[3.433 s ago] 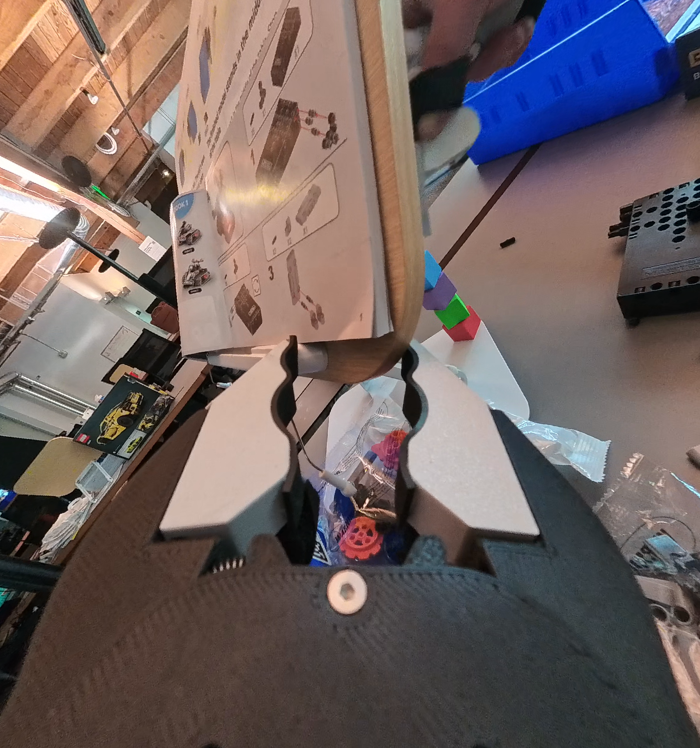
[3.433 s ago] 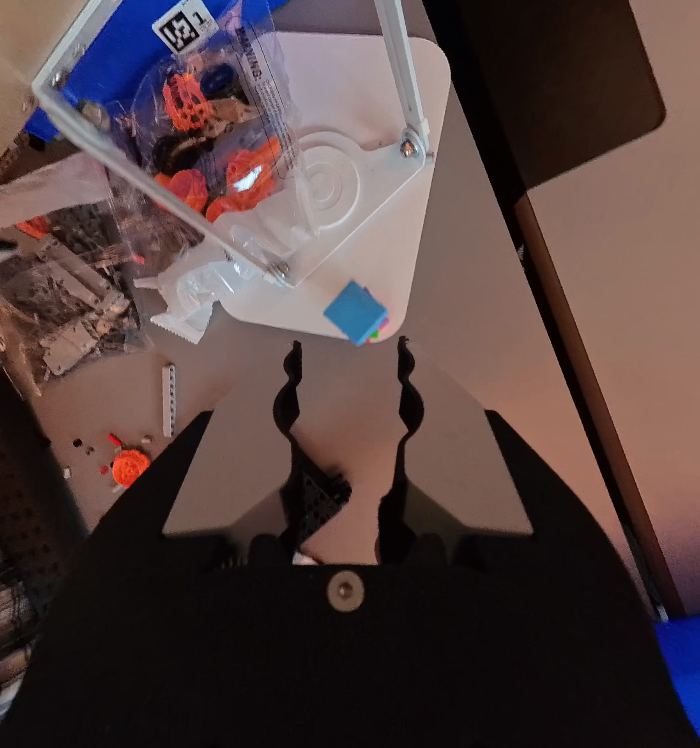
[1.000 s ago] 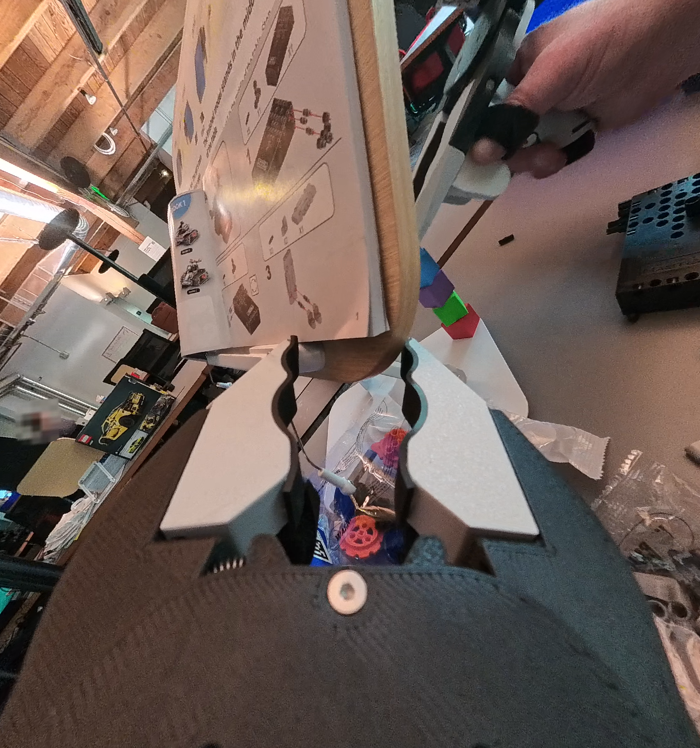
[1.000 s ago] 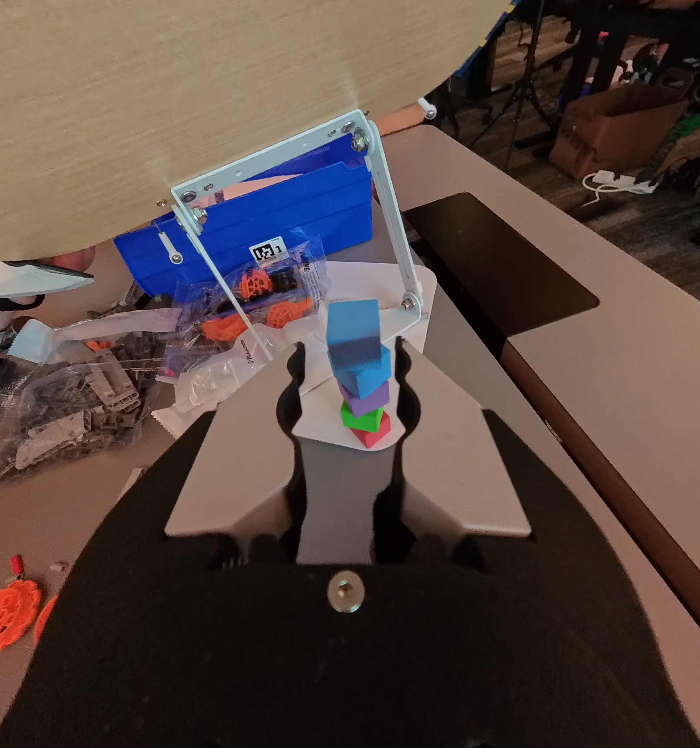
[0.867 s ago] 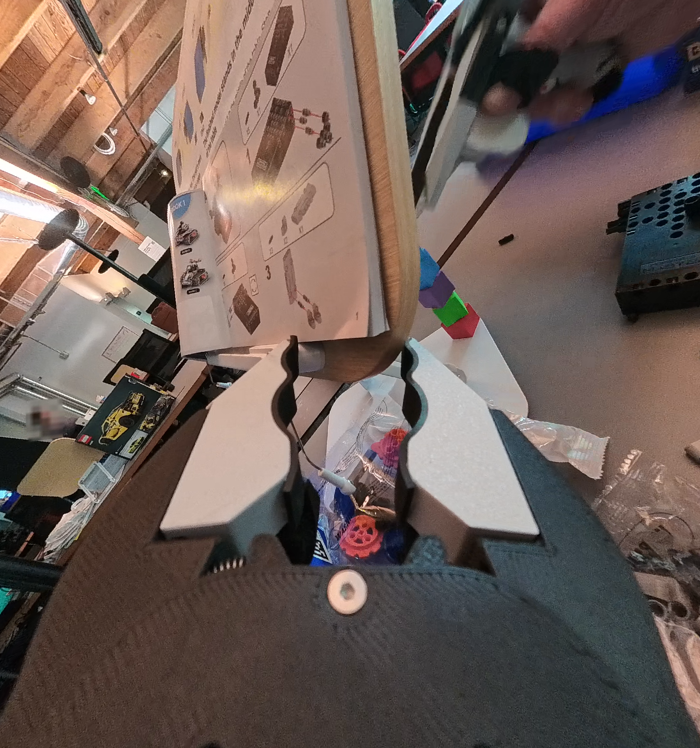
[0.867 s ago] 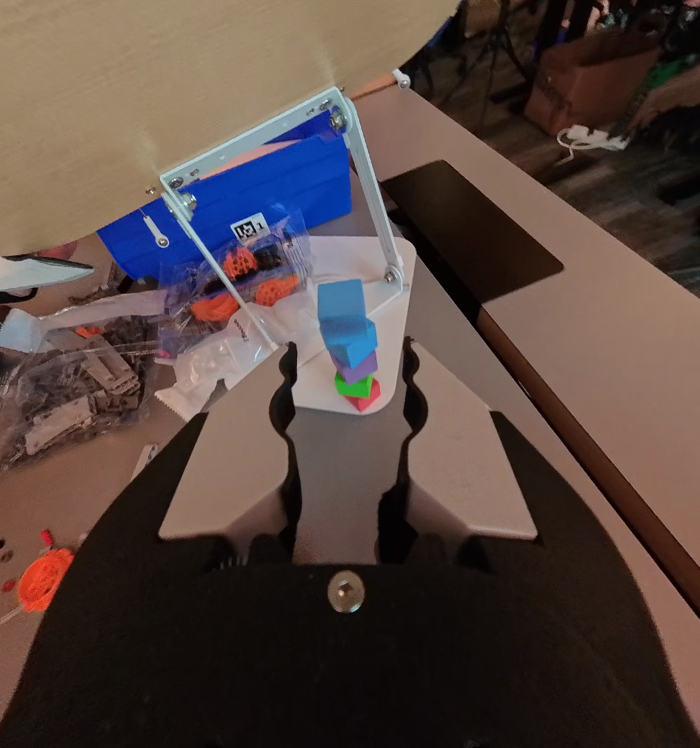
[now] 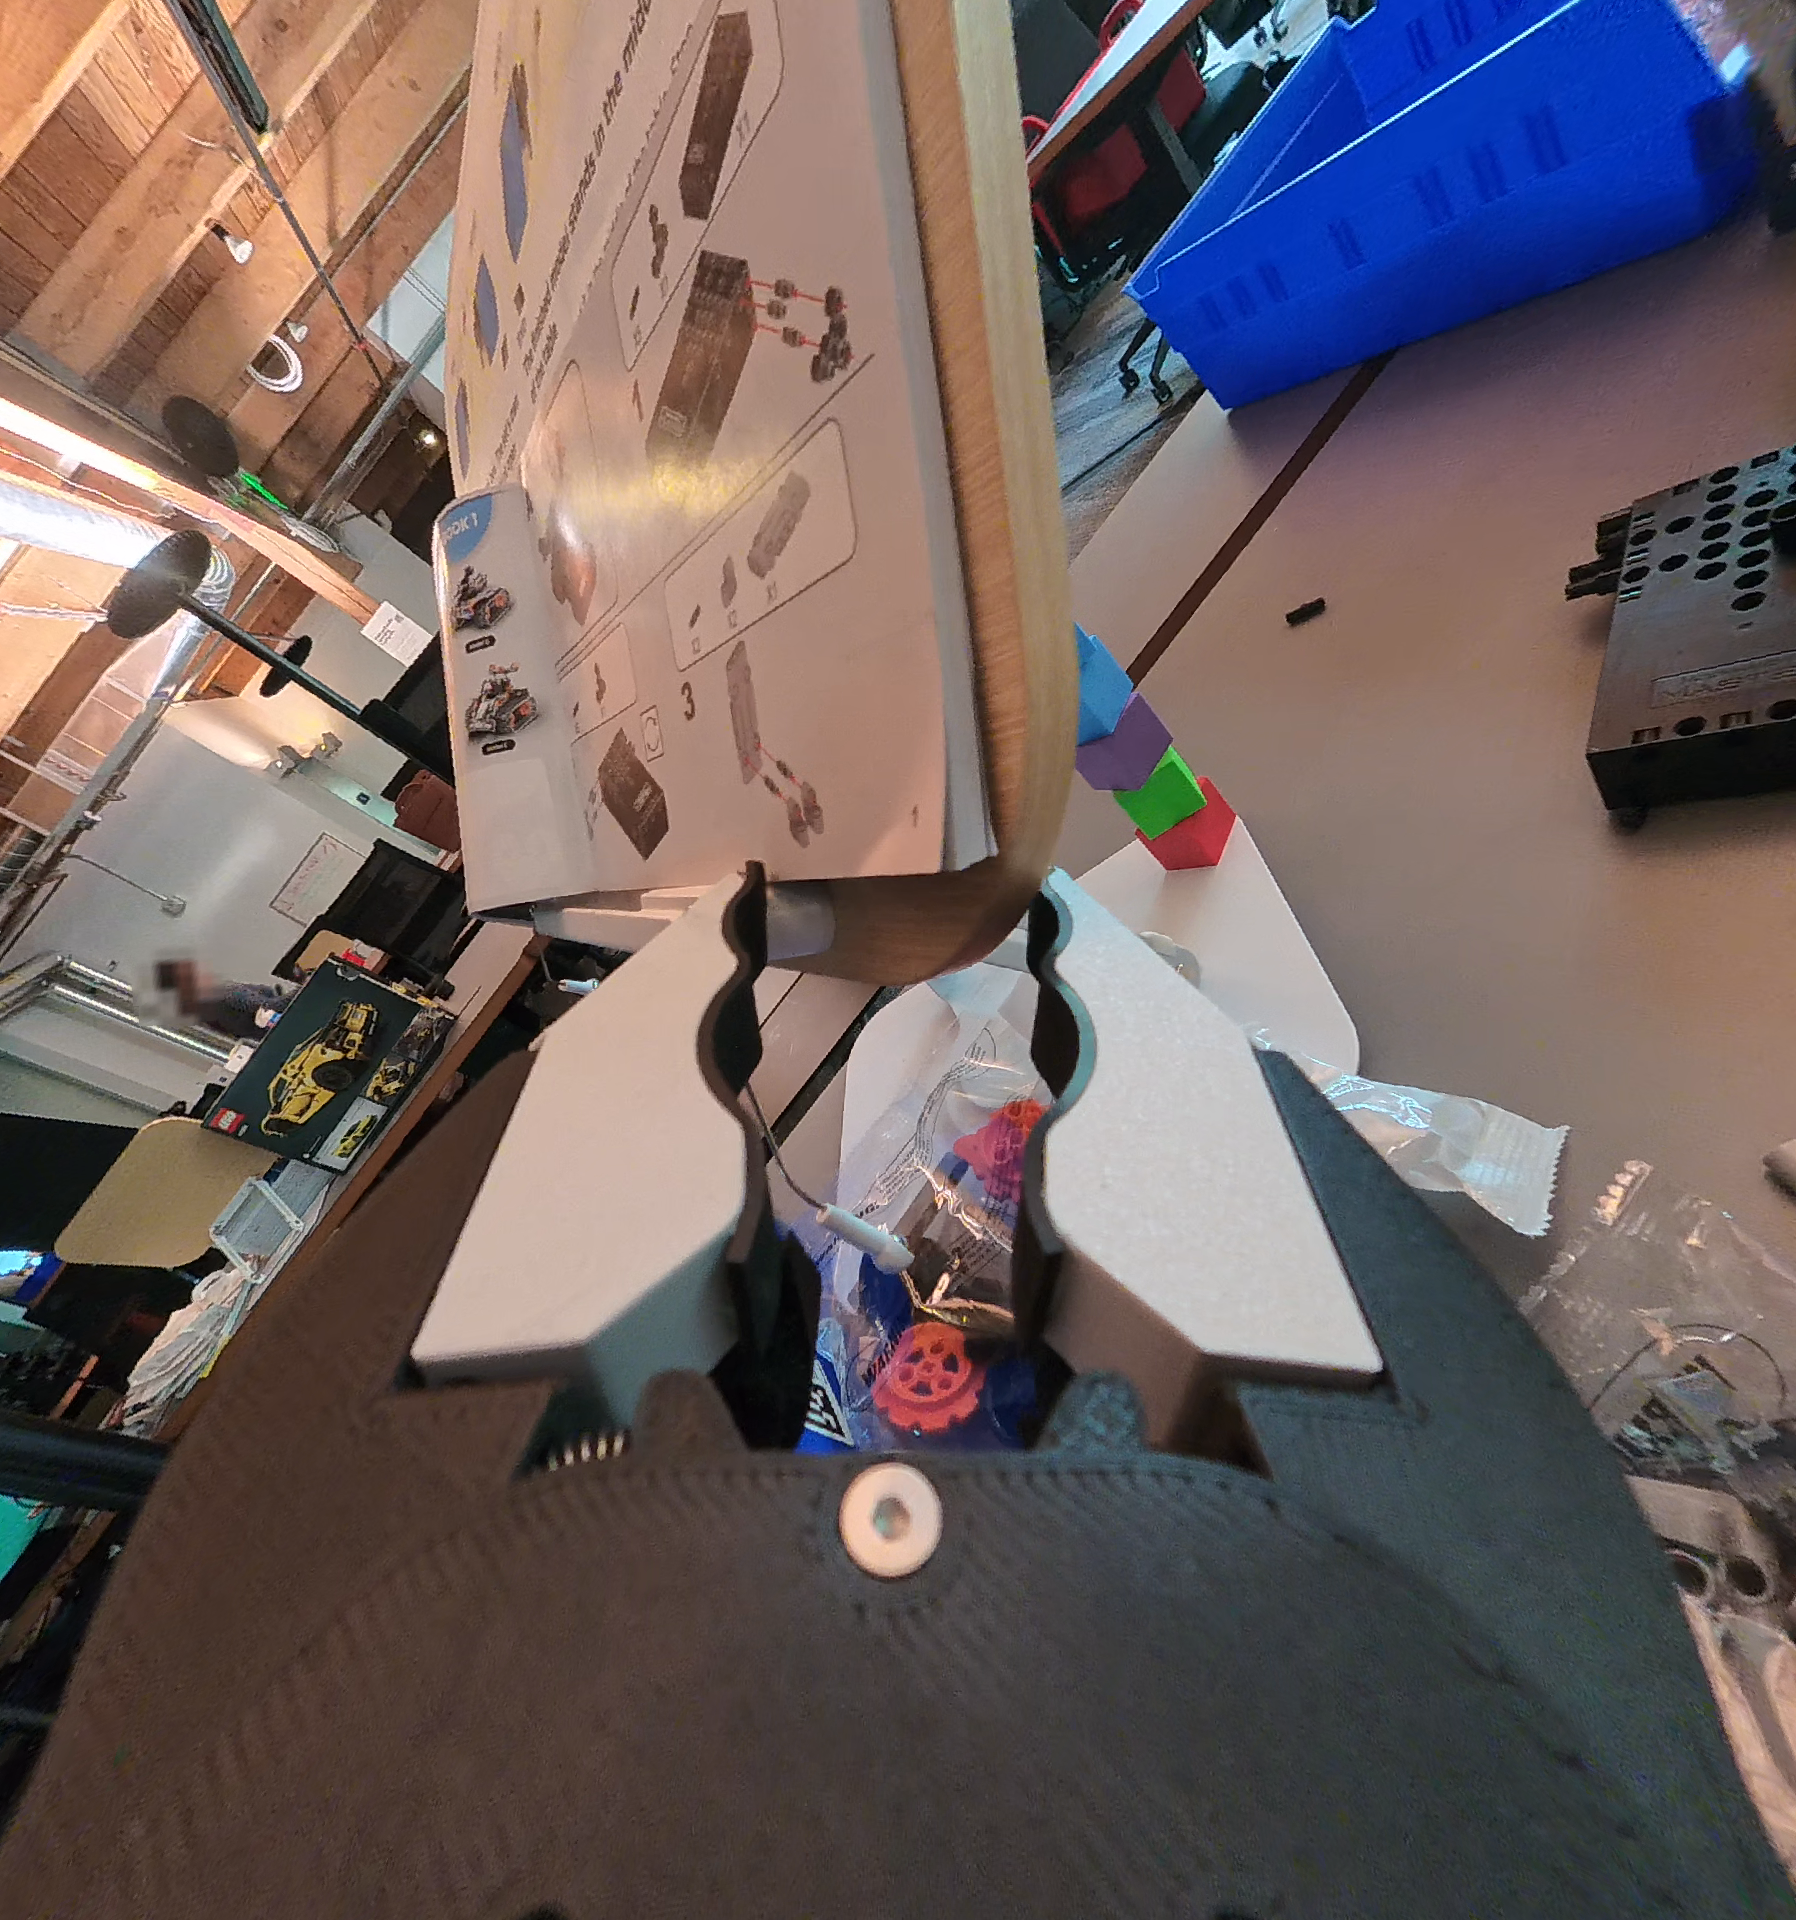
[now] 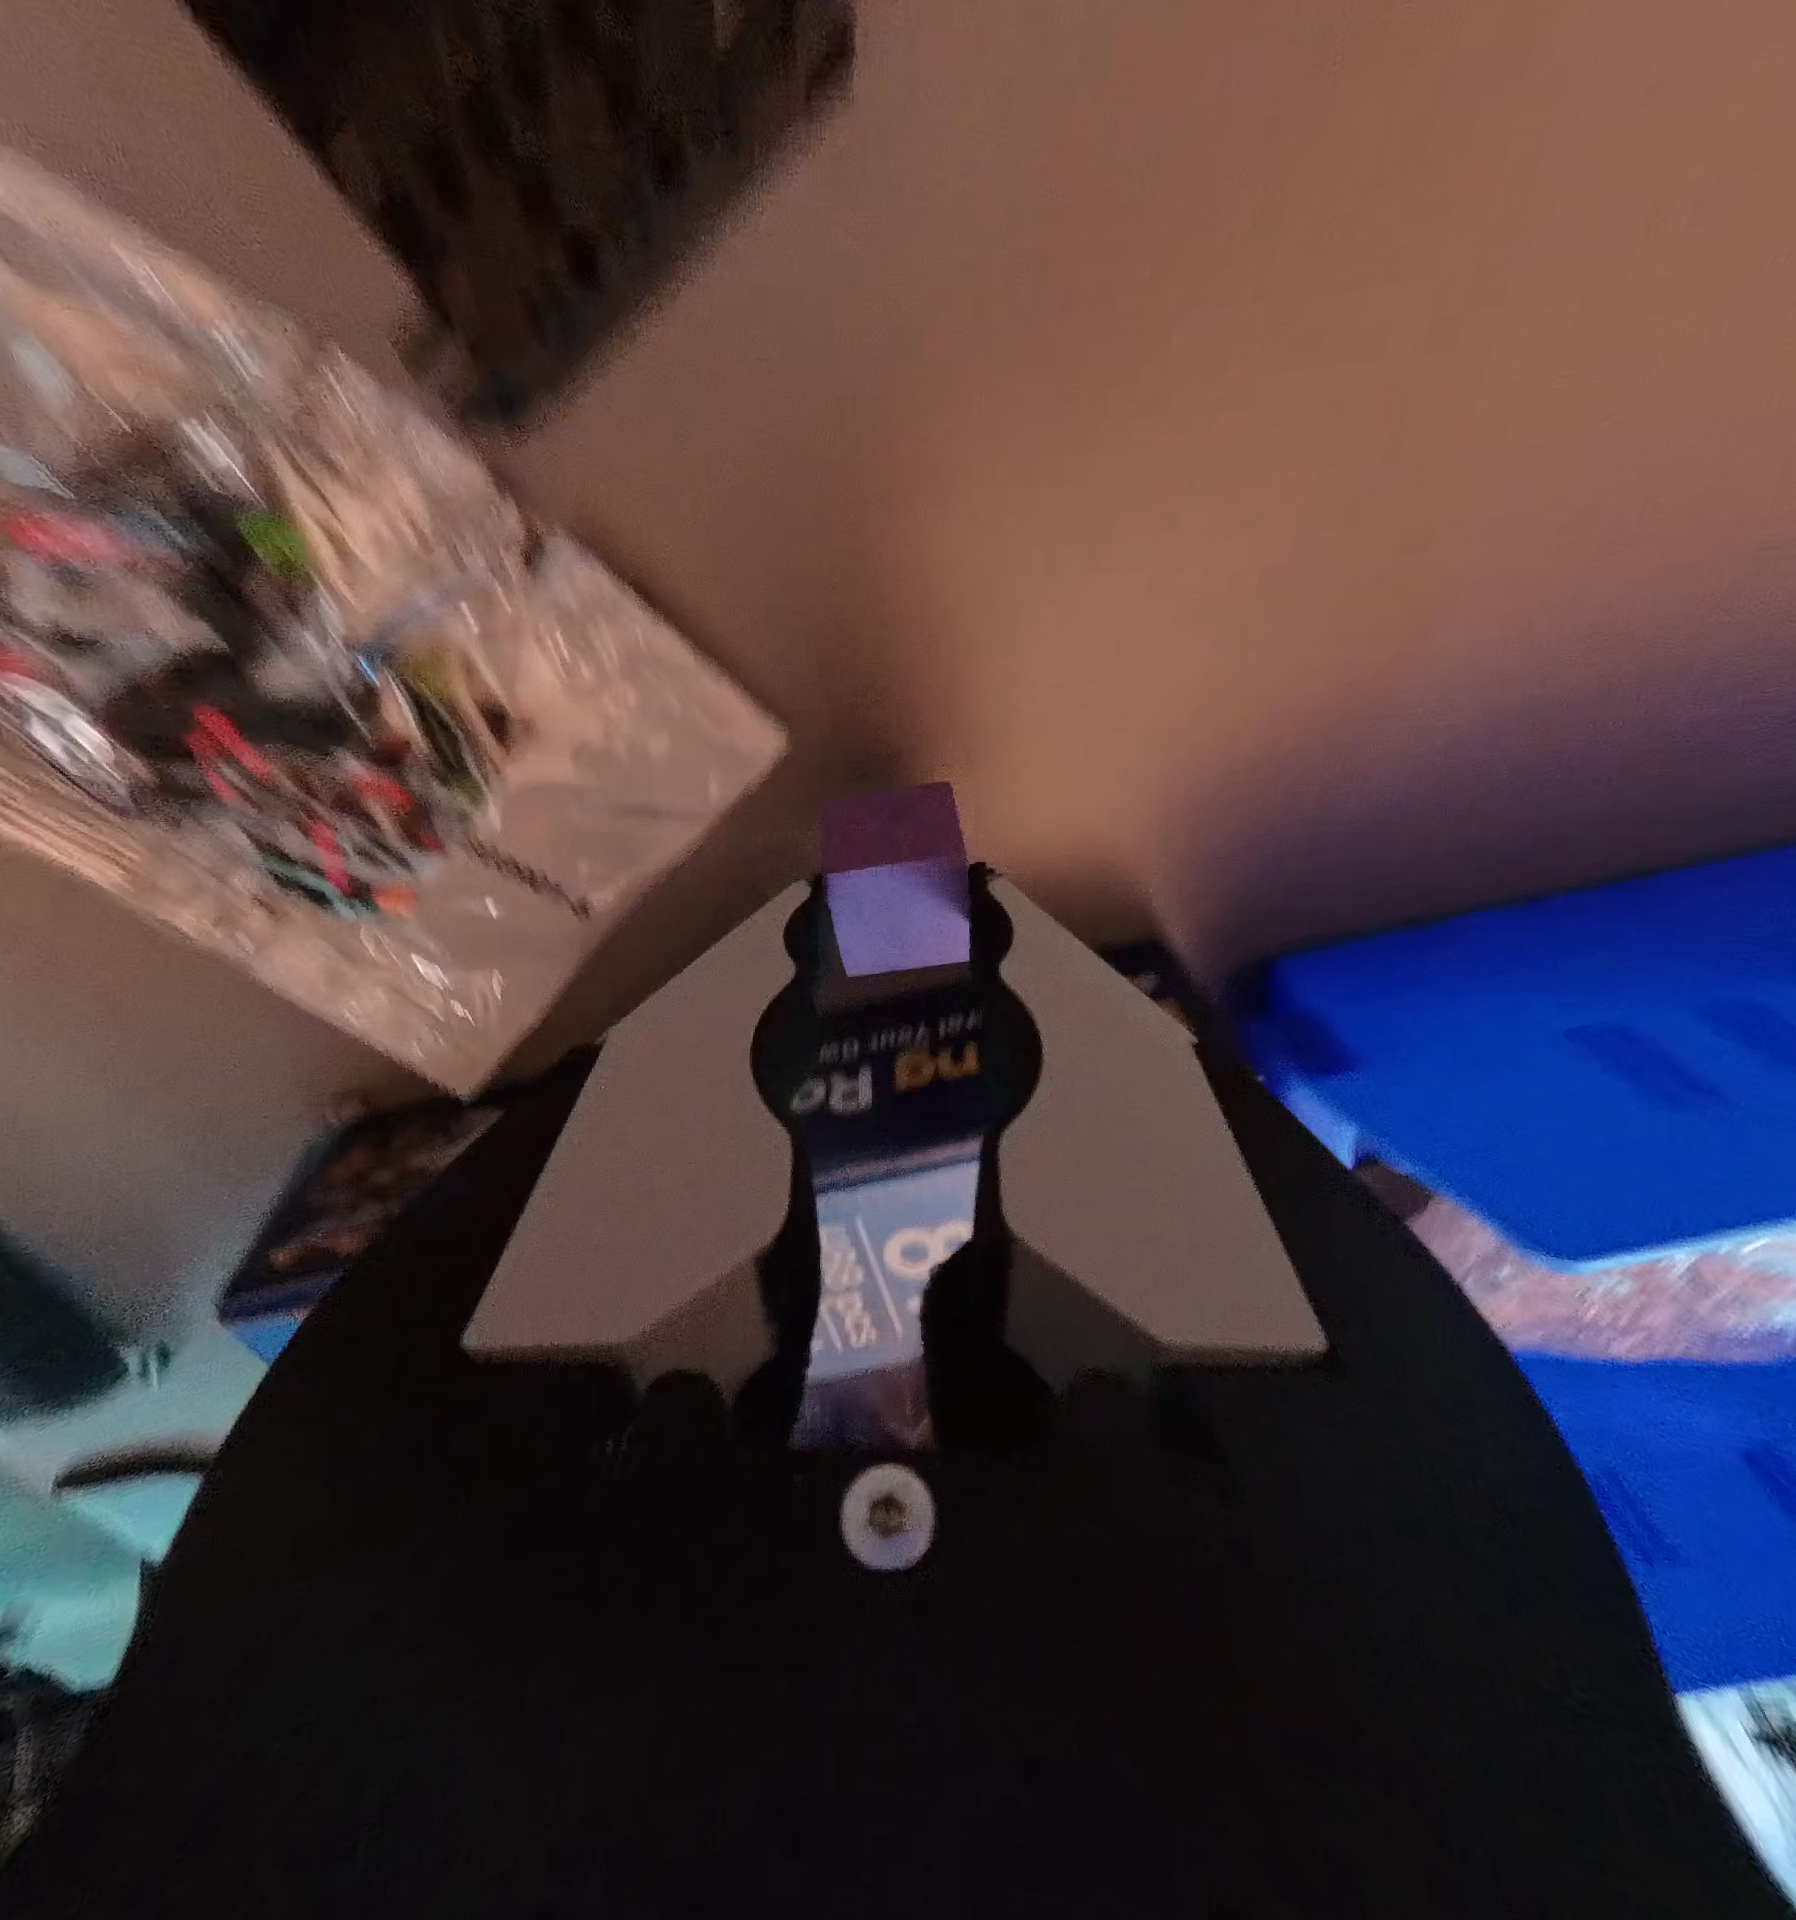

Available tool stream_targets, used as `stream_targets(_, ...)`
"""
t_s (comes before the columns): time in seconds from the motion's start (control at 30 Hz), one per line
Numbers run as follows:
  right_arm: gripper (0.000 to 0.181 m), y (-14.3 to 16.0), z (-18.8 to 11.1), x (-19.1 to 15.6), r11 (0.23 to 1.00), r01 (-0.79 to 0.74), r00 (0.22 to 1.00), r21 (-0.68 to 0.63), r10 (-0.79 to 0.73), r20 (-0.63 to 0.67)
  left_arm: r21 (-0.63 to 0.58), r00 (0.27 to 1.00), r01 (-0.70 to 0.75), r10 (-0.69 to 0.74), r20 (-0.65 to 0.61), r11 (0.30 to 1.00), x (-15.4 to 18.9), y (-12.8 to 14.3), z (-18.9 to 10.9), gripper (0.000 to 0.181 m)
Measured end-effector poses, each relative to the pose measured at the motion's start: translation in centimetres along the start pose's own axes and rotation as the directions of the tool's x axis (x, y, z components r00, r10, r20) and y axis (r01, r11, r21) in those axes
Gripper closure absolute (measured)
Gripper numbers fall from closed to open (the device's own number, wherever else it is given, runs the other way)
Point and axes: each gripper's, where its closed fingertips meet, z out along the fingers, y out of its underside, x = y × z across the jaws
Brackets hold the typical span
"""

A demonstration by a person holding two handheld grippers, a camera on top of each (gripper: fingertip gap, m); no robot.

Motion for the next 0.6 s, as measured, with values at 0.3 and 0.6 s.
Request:
stream_targets(0.3, 0.156, -18.7, -13.1, 2.3, 0.620, -0.121, 0.992, 0.776, 0.045, 0.119, 0.002, 1.000, 0.002, -0.002, 0.001, 1.000, 0.0, 0.0, 0.0, 0.132)
stream_targets(0.6, 0.156, -26.6, -14.8, 4.1, 0.323, -0.126, 0.990, 0.938, -0.012, 0.137, 0.003, 1.000, -0.001, 0.001, 0.001, 1.000, -0.1, 0.0, -0.1, 0.132)
